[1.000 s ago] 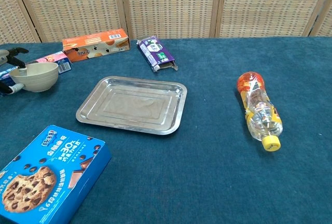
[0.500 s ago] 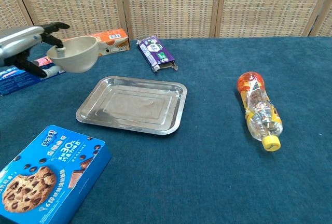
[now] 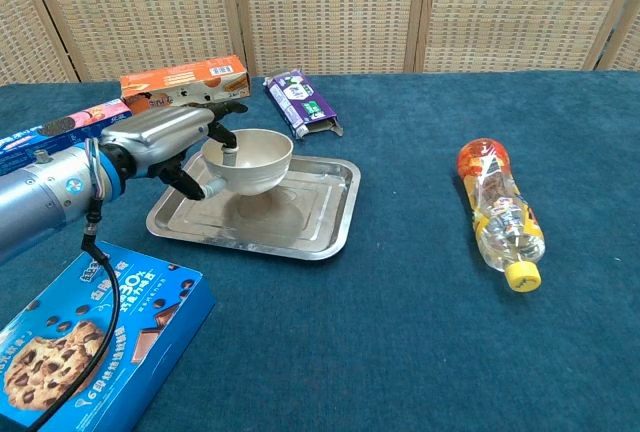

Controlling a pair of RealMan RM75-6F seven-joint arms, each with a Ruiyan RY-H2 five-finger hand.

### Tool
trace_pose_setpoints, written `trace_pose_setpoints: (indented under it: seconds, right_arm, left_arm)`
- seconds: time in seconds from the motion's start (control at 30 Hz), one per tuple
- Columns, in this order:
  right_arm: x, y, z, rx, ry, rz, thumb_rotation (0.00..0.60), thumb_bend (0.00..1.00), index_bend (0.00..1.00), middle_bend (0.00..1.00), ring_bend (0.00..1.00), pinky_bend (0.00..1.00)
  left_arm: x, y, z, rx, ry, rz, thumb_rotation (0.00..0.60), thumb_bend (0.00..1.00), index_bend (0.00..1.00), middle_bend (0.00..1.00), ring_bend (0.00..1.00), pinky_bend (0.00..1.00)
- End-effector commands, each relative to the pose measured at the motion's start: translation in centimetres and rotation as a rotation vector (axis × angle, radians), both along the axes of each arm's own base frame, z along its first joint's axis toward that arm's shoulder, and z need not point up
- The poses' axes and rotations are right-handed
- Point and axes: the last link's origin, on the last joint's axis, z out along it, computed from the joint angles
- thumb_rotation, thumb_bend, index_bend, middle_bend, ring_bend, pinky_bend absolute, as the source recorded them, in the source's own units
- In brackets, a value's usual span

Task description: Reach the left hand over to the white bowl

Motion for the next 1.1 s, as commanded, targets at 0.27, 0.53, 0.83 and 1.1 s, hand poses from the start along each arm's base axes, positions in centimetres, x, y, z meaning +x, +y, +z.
trace_pose_setpoints:
  seconds: [0.27,0.53,0.83,1.1]
  right_arm:
    - [0.0,0.2,0.3,-0.003,-0.01,0.008,0.6,0.0,0.0,0.0,0.0,0.0]
    - [0.4,0.4,0.1,0.004,-0.01,0.023,0.6,0.0,0.0,0.0,0.0,0.0]
    - [0.7,0.7,0.1,0.003,-0.011,0.042,0.6,0.0,0.0,0.0,0.0,0.0]
    - [1.0,0.9,0.0,0.013,-0.01,0.06,0.6,0.0,0.0,0.0,0.0,0.0]
  left_arm:
    - [0.0,-0.4,2.3,0.005,-0.092,0.027,0.6,0.0,0.0,0.0,0.0,0.0]
    - [-3.2,-1.6,10.9,0.18,-0.124,0.086,0.6,0.0,0.0,0.0,0.0,0.0]
    - [-12.2,-9.2,19.8,0.379,-0.044,0.324,0.6,0.0,0.0,0.0,0.0,0.0]
    - [-14.2,-14.5,21.7,0.4,0.034,0.379,0.6,0.0,0.0,0.0,0.0,0.0]
